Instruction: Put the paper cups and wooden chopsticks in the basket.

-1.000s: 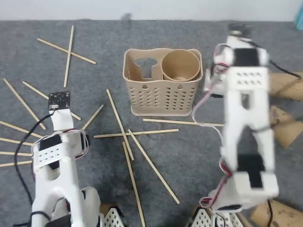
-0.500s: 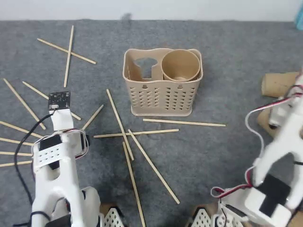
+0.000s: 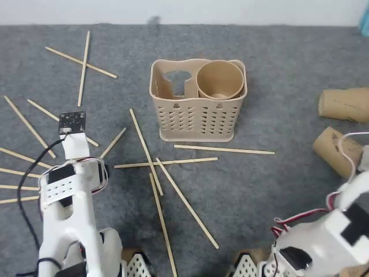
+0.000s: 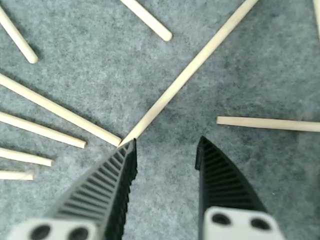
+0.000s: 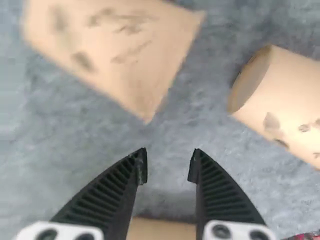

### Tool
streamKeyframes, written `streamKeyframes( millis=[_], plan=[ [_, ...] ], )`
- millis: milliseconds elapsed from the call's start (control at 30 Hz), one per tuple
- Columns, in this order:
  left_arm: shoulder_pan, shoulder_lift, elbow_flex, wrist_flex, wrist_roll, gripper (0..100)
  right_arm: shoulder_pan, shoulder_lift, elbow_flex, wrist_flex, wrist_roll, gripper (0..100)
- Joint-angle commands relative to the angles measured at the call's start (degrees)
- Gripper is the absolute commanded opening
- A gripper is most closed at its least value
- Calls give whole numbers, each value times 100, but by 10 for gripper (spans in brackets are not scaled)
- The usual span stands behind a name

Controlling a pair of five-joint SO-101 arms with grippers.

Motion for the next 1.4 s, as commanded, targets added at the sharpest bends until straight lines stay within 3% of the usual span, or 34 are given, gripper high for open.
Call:
streamKeyframes(
  millis=[0, 200, 467, 1067, 1367],
  plan=[
    [26, -176, -13, -97, -44, 184, 382, 224, -26, -497, 97, 3],
    [35, -176, -13, -105, -44, 184, 409, 1015, -35, -1244, 0, 9],
    [35, -176, -13, -105, -35, 184, -13, 1349, -44, -2044, -1512, 9],
    [35, -176, -13, -114, -35, 184, -2607, 418, -158, -2730, -3754, 12],
    [44, -176, -13, -114, -44, 184, -3741, 435, -774, -2782, -3824, 13]
  ],
)
